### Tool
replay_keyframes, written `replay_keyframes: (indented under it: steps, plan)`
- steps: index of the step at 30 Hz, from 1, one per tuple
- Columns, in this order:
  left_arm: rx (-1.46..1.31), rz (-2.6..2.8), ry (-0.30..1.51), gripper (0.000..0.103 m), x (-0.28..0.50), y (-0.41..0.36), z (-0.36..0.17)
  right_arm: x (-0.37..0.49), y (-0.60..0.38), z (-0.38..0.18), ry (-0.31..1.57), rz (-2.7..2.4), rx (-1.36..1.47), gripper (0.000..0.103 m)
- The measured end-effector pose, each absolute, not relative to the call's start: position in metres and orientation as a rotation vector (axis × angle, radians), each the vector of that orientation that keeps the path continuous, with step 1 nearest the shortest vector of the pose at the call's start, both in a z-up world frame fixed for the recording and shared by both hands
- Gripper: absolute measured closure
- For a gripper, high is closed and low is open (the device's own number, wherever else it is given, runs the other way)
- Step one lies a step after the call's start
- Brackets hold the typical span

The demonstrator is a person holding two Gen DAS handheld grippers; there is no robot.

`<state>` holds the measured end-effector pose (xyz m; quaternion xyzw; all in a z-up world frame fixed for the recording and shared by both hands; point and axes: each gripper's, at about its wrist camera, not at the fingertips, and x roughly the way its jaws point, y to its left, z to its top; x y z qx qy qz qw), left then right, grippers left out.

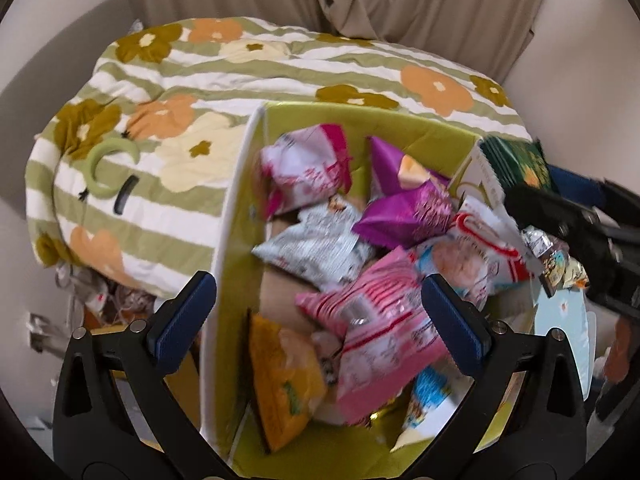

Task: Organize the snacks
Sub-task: 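Lower the green cracker pack into the green box and open the right tool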

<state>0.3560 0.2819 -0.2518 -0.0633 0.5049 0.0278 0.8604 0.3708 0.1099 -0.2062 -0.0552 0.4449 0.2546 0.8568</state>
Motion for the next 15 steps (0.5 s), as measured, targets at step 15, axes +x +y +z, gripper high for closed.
replay_keyframes:
  steps: [15]
  plan:
    - [-0.145, 0.124, 1.072, 0.001, 0.333, 0.296, -0.254, 0.373, 0.134, -0.230, 0.975, 0.585, -0.101, 0.001]
